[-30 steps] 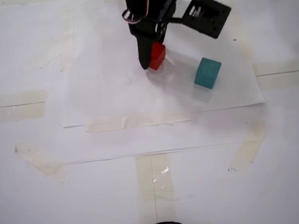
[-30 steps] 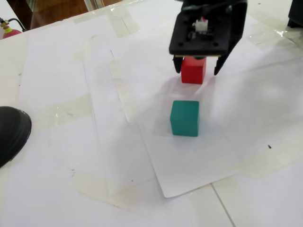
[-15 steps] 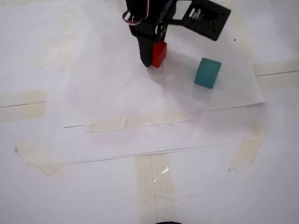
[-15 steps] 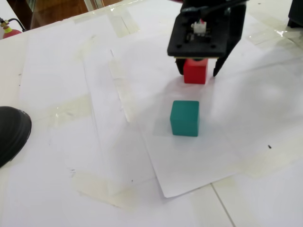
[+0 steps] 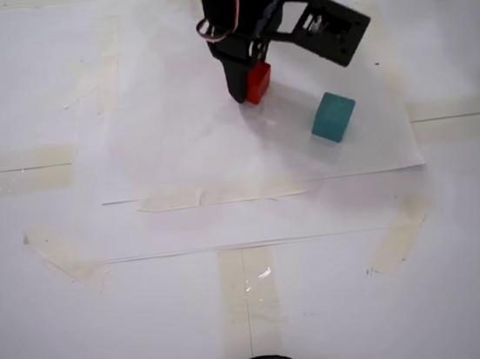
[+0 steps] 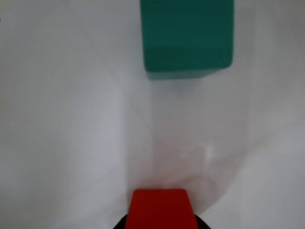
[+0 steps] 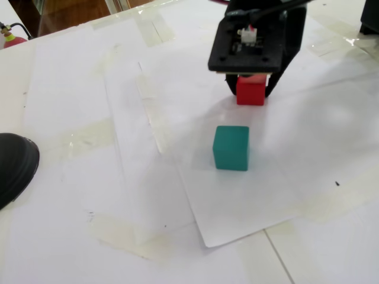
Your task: Put the red cube on the top of the blue cube.
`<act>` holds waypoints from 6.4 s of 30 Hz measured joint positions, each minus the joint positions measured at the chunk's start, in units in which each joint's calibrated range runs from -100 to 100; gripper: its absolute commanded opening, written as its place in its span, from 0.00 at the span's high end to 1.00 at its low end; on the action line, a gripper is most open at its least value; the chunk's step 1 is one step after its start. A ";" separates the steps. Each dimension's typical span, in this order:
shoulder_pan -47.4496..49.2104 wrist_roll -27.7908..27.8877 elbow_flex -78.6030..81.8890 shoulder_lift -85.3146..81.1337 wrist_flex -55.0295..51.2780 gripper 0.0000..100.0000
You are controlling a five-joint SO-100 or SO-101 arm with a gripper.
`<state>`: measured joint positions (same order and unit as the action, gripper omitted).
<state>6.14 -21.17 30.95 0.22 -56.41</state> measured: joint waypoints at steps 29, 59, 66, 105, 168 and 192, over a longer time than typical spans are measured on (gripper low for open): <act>1.54 -0.59 -21.42 0.95 -19.03 0.87; 9.36 -3.81 -42.11 11.28 -25.54 0.87; 10.53 -4.10 -47.81 14.58 -27.17 0.87; 12.28 -4.69 -66.34 28.63 -30.17 0.86; 11.04 -4.40 -71.67 36.96 -29.85 0.65; 14.33 -6.25 -71.67 36.96 -33.02 0.65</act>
<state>20.47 -27.42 -40.71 37.18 -89.43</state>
